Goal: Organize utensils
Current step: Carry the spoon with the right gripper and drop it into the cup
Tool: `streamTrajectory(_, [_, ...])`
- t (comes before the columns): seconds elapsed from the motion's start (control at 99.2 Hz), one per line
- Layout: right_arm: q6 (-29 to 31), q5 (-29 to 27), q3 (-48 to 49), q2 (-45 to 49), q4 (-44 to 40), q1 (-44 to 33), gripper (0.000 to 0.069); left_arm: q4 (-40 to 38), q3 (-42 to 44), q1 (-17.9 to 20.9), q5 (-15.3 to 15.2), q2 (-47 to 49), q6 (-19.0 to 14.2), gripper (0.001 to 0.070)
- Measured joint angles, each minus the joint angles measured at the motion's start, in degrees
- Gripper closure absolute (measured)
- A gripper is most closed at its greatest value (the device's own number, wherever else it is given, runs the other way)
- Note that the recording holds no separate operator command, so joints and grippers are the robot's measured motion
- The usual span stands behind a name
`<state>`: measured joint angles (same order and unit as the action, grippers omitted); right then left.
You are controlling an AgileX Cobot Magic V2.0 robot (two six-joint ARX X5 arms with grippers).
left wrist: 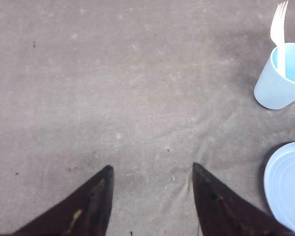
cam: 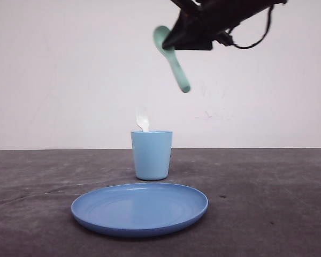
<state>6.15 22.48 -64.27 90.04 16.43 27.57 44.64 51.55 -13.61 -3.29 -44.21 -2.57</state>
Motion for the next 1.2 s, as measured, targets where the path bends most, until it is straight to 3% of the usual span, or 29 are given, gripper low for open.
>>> streamTrajectory(0.272, [-5.7, -0.2, 0.0, 8.2, 13.2, 2.4, 0.066, 0.0, 0.0, 0.0, 0.0, 0.0, 0.0, 0.0405])
streamTrajectory(0.504, [-6.8, -0.3, 0.0, 15.7, 19.8, 2.8, 0.066, 0.0, 0.0, 0.0, 0.0, 0.0, 0.0, 0.0405])
streamTrajectory(0.968, [-7.2, -0.3, 0.0, 21.0, 16.3, 2.9, 0.0655, 0.0, 0.0, 0.0, 0.0, 0.0, 0.0, 0.0405])
streamTrajectory(1.039, [-7.4, -0.3, 0.0, 21.0, 15.0, 2.9, 0.0605, 0.0, 0.0, 0.0, 0.0, 0.0, 0.0, 0.0405])
streamTrajectory(1.2, [-7.4, -0.2, 0.0, 21.0, 13.9, 2.9, 0.0399, 0.0, 0.0, 0.0, 0.0, 0.0, 0.0, 0.0405])
